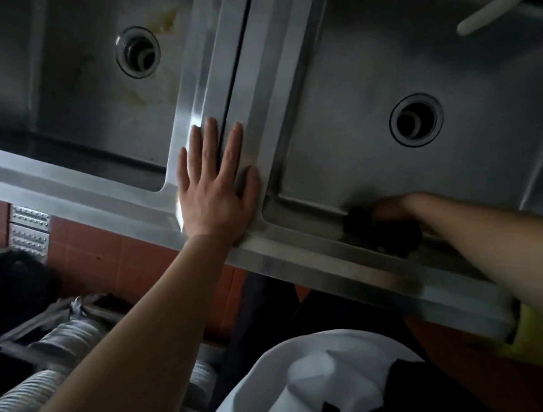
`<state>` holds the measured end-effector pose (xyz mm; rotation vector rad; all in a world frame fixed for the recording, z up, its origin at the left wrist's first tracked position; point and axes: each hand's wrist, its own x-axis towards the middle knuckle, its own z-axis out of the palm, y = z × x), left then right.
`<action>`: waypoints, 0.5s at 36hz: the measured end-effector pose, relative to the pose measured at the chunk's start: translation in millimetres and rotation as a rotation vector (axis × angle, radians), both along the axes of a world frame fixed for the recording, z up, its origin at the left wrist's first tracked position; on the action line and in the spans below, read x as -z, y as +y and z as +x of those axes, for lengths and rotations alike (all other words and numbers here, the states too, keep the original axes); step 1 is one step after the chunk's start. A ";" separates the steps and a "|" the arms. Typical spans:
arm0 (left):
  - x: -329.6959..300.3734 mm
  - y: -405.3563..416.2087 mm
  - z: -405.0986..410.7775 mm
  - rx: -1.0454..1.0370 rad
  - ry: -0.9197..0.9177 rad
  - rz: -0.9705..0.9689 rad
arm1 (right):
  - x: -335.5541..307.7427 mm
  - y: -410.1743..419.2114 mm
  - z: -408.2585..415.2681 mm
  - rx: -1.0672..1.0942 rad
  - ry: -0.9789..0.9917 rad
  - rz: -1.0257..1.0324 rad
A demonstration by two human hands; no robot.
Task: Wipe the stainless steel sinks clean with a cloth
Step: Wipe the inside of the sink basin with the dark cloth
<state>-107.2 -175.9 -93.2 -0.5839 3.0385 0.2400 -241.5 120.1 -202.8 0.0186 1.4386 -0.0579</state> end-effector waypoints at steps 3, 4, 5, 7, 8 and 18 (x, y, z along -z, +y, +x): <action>-1.2 1.0 -1.5 -0.007 -0.054 0.021 | -11.8 6.4 0.9 0.016 0.070 0.007; -2.9 0.9 -1.0 -0.010 -0.073 0.031 | -21.4 4.6 1.4 0.024 0.090 -0.005; -5.0 0.6 -0.5 -0.012 -0.090 0.042 | -31.2 2.4 2.2 0.028 0.107 -0.027; -8.6 -1.1 -0.8 -0.012 -0.109 0.067 | -57.3 -6.0 1.4 0.041 0.141 -0.100; -9.5 -2.3 -0.9 -0.011 -0.116 0.080 | -72.5 -11.4 -0.2 0.070 0.144 -0.140; -57.7 -38.7 -4.2 0.083 -0.287 0.538 | -213.8 -74.4 20.9 1.047 0.003 -0.569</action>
